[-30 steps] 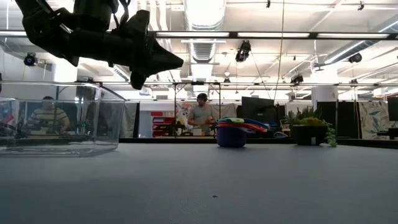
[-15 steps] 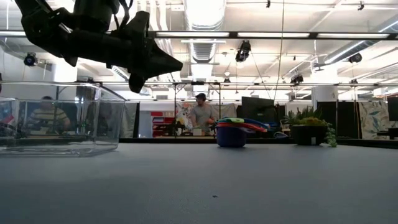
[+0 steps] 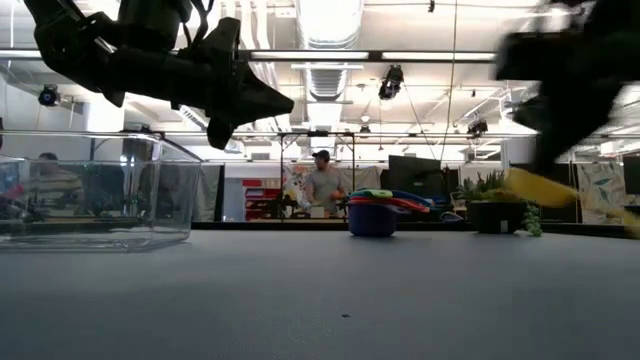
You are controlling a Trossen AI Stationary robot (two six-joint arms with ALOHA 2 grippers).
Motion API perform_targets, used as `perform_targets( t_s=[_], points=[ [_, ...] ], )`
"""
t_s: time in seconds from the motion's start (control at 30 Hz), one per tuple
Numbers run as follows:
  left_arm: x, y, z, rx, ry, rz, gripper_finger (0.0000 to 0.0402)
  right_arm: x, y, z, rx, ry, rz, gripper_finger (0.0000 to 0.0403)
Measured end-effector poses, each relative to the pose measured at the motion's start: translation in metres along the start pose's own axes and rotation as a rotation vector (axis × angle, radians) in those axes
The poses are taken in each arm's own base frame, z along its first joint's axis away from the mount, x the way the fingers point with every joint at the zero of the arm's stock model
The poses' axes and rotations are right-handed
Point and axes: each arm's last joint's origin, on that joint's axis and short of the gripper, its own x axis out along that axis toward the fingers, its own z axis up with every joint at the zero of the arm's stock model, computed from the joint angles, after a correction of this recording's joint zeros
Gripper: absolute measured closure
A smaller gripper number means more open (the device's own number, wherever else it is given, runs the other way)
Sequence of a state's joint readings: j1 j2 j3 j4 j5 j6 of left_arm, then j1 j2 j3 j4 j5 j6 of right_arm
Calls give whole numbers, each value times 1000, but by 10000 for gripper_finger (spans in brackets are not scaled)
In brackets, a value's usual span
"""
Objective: Nest measuring cups in basket
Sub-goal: Stack the yellow measuring cup on top of the blue measuring cup, then adjust the stacked measuring cups on the table
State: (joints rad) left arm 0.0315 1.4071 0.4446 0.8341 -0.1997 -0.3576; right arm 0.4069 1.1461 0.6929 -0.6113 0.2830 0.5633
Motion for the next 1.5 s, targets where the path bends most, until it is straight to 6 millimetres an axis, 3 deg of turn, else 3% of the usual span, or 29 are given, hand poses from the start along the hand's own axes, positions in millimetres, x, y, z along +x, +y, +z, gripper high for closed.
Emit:
perform_targets(
  t_s=[0.27, 0.4, 0.5, 0.67, 0.9, 1.17, 1.33, 1.5],
  points=[
    [0, 0, 0, 8, -2, -1, 384, -15, -82, 76, -96, -126, 42, 394],
    [0, 0, 0, 13, -1, 0, 384, -28, -128, 99, -177, -208, 66, 394],
    [0, 0, 0, 14, 4, 2, 384, -33, -163, 116, -141, -250, 49, 394],
    [0, 0, -1, 15, 7, 2, 384, -20, -206, 135, -112, -200, -7, 394],
    [0, 1, -2, 17, 18, 7, 384, 12, -236, 155, -185, -99, 122, 394],
    [0, 2, -4, 23, 44, 17, 384, 32, -257, 173, -175, -53, 138, 388],
    [0, 2, -4, 22, 44, 16, 384, 31, -261, 179, -171, -58, 133, 353],
    [0, 2, -4, 23, 44, 17, 384, 24, -260, 180, -124, -63, 122, 292]
  ],
)
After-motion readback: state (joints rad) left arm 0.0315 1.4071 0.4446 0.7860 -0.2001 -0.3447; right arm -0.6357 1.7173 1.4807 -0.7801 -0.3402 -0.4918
